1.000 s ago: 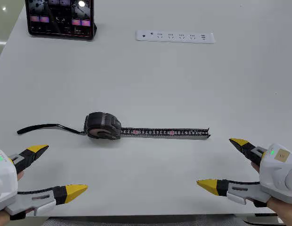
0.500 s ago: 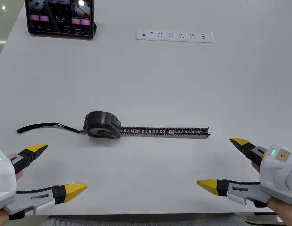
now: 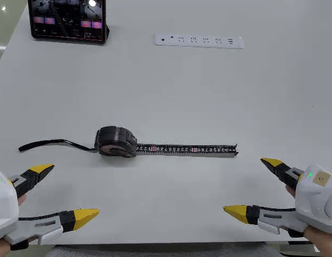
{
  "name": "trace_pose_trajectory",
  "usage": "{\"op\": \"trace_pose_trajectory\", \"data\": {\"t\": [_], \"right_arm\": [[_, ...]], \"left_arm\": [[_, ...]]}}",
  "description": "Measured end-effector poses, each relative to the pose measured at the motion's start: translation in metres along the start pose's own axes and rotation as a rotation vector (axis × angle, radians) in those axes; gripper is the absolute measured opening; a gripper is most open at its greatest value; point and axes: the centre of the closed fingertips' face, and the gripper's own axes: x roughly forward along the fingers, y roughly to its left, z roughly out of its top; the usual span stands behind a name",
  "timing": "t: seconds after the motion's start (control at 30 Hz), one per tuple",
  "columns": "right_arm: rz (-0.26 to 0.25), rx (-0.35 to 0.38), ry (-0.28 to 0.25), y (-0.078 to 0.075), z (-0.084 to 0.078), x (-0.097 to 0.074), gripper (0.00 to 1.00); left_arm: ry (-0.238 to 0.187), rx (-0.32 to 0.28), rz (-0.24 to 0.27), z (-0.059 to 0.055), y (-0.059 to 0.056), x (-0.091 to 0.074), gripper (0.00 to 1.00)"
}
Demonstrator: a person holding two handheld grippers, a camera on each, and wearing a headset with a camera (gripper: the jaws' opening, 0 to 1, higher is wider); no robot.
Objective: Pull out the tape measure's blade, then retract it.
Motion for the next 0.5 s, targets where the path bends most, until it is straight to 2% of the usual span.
{"op": "trace_pose_trajectory", "data": {"t": [0.5], "right_arm": [[0.001,-0.001,-0.002,0.001,0.0022,0.0002,0.88]], "left_arm": [[-0.011,-0.005,0.0,0.0046,0.0018,-0.0002,0.84]]}}
